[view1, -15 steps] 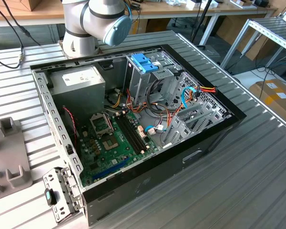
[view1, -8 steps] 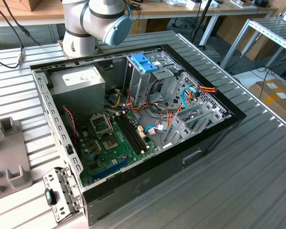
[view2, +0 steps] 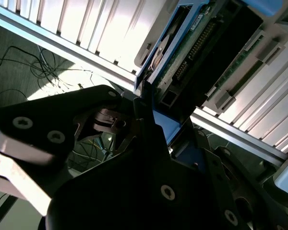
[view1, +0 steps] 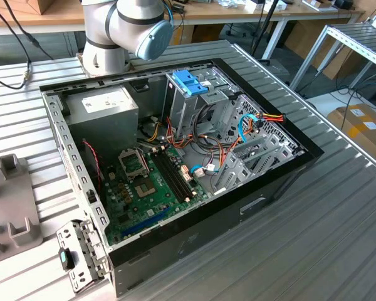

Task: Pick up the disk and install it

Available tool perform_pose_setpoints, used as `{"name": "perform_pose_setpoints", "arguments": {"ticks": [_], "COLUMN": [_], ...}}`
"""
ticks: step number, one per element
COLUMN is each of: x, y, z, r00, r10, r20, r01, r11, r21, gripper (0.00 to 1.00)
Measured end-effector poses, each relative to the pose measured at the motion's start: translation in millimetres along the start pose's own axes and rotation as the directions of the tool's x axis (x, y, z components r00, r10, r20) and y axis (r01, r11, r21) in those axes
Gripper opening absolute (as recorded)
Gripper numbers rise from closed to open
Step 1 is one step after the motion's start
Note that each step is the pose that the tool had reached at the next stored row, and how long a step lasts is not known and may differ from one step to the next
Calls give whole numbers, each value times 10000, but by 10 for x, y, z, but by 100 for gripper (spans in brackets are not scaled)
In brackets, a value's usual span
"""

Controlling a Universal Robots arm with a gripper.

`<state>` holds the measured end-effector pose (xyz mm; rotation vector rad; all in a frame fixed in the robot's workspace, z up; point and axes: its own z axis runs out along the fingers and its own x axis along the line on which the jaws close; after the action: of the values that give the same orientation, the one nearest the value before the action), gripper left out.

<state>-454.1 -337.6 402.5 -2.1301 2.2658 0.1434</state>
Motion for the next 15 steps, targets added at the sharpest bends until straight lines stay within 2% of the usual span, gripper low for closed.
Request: {"name": "perform_pose_setpoints", "arguments": {"ticks": [15], "x": [-5], "y": [3], "z": [-52], "r00": [10000], "r10": [1], "r20": [2], "r01": [-1], "r11": [10000], "r21": [-1], "gripper": [37]}}
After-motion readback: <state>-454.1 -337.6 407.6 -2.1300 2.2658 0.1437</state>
